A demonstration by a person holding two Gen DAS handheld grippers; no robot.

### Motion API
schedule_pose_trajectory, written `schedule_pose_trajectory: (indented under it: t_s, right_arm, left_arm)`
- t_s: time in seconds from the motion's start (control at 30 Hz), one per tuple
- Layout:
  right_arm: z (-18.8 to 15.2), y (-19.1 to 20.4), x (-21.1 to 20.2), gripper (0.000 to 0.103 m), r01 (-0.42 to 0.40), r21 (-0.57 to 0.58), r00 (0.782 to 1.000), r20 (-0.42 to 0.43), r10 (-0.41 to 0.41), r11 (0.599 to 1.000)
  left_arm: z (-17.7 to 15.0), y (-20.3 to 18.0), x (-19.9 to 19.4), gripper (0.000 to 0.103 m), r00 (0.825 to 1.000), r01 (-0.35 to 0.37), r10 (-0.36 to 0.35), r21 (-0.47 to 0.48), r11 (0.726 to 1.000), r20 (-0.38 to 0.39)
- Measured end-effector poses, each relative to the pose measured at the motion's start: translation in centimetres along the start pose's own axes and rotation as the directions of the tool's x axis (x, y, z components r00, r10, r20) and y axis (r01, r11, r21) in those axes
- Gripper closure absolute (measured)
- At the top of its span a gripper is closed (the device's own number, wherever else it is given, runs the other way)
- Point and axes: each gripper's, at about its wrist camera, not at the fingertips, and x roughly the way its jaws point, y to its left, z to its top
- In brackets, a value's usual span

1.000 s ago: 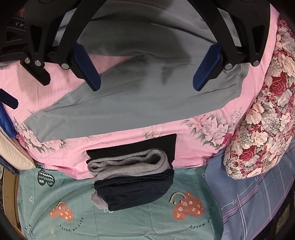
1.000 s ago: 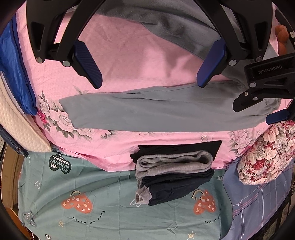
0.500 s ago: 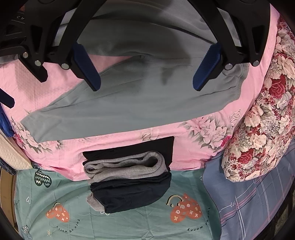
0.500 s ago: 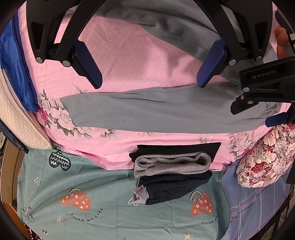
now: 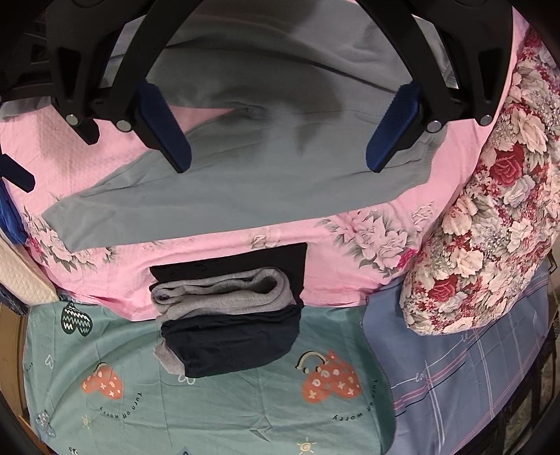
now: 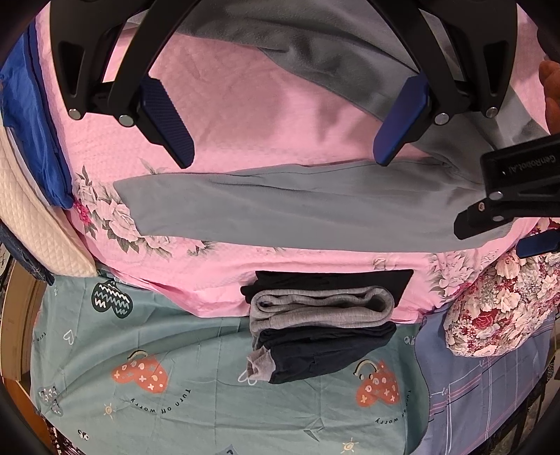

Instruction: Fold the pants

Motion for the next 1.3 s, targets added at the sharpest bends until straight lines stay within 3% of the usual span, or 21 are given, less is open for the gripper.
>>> schedule_pose_trajectory:
  t_s: [0.83, 0.93, 1.03, 1.13, 1.23, 1.3]
  right_arm:
    - [-0.2, 1.0, -0.4, 0.001, 0.026, -0.043, 1.000, 0.013, -0.025, 0.999]
    - [-0.1, 1.0, -0.4, 0.001, 0.019, -0.042, 1.000, 0.009, -0.019, 0.999]
    - [0.6, 0.5, -1.4, 0.001, -0.006, -0.047, 1.000, 0.013, 0.007, 0.999]
    - [1.7, -1.8, -4.0, 0.001, -0.073, -0.009, 0.997, 0.031, 0.073, 0.997]
    - [1.1, -5.6, -6.2, 0.001, -0.198, 0.061, 0.980, -0.005, 0.199, 0.978]
    - [-0.4, -8.4, -7.0, 0.001, -0.229, 0.106, 0.970, -0.057, 0.236, 0.968]
  left_arm:
    - [-1.1, 0.6, 0.5, 0.002, 0.999, -0.020, 0.019, -0.010, 1.000, -0.031]
    - [-1.4, 2.5, -0.4, 0.002, 0.997, 0.040, -0.042, -0.031, 0.999, -0.071]
    - [-2.2, 6.7, -1.8, 0.002, 0.984, 0.117, -0.131, -0.123, 0.985, -0.118]
    - [-3.9, 12.3, -2.3, 0.002, 0.953, 0.171, -0.226, -0.260, 0.950, -0.201]
    - [-6.5, 17.5, -2.4, 0.002, 0.923, 0.160, -0.274, -0.378, 0.912, -0.271]
    - [-8.2, 19.8, -2.4, 0.002, 0.902, 0.161, -0.315, -0.447, 0.880, -0.295]
